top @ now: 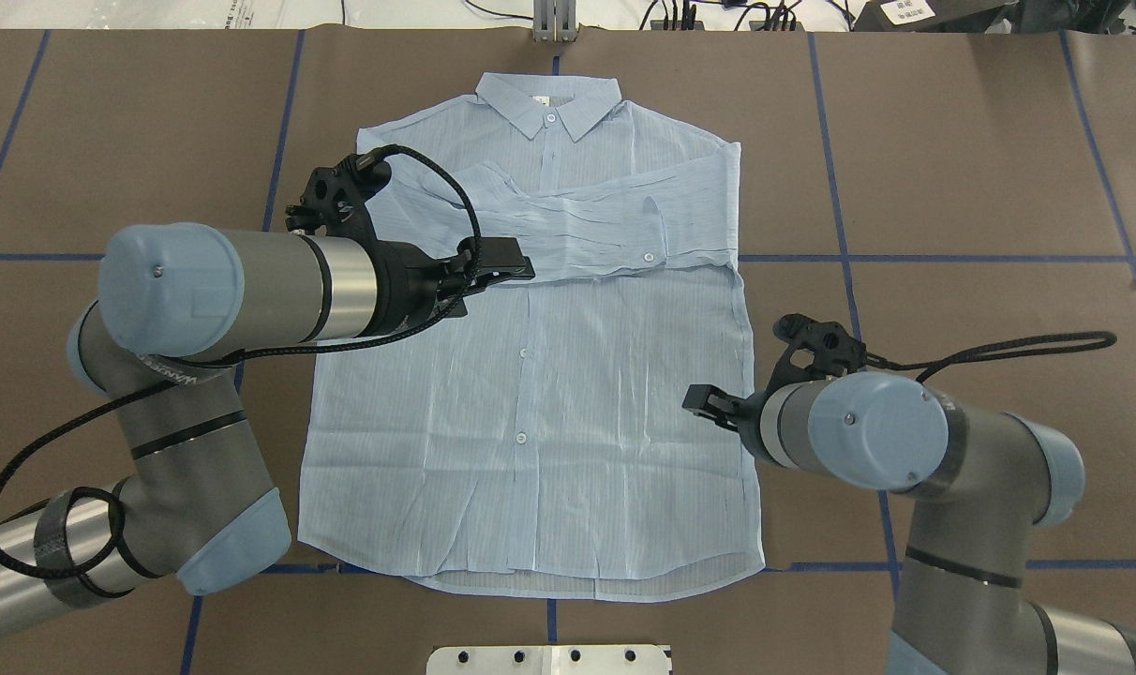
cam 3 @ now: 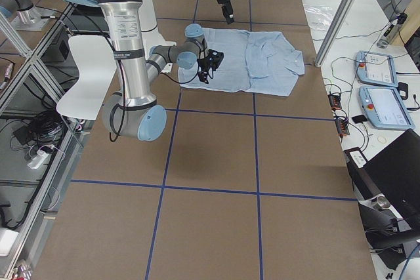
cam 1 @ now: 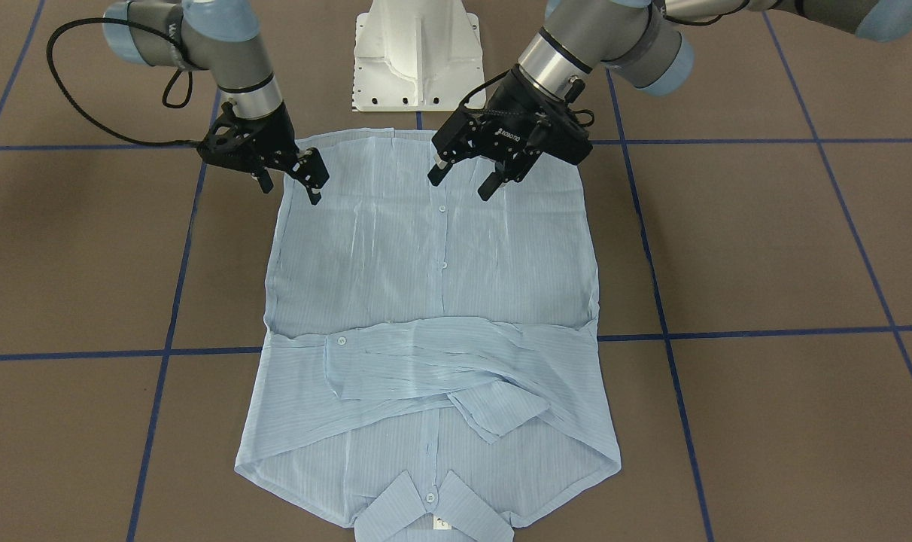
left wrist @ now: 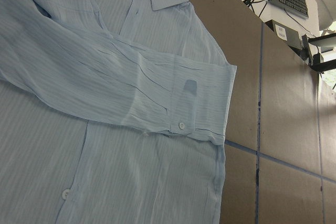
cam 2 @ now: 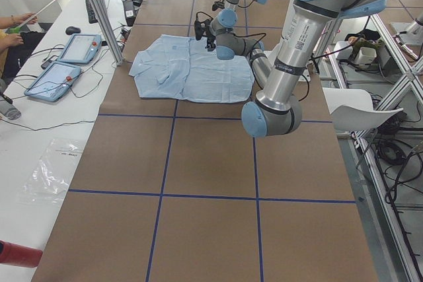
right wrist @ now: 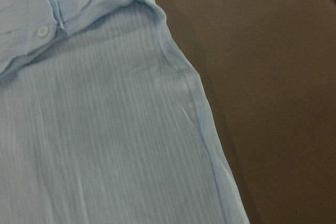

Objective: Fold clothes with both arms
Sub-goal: 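Release the sleeve with the left gripper and move both grippers to the hem corners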

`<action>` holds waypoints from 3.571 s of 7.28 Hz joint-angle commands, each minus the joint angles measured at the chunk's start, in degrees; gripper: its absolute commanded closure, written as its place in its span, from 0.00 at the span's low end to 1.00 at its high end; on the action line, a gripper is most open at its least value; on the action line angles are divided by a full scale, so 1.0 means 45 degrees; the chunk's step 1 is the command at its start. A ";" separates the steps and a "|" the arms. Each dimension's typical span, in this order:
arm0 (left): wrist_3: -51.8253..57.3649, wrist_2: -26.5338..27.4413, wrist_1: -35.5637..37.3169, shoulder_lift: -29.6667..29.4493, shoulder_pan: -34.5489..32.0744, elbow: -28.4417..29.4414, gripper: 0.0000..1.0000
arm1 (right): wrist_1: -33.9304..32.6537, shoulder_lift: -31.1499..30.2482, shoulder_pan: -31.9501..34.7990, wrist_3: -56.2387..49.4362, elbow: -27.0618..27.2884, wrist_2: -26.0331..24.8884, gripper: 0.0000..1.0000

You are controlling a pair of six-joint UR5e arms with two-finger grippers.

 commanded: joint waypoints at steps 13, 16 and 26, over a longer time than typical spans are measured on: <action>0.0837 0.1238 0.1442 0.0826 0.0038 -0.0734 0.00 | -0.2893 -0.0881 -0.3651 0.3798 0.1342 -0.1706 0.13; 0.0837 0.1257 0.1442 0.0826 0.0039 -0.0734 0.00 | -0.2873 -0.0880 -0.3593 0.3759 0.1165 -0.1745 0.24; 0.0837 0.1277 0.1442 0.0845 0.0058 -0.0714 0.00 | -0.2834 -0.0783 -0.3652 0.3641 0.1047 -0.2584 0.90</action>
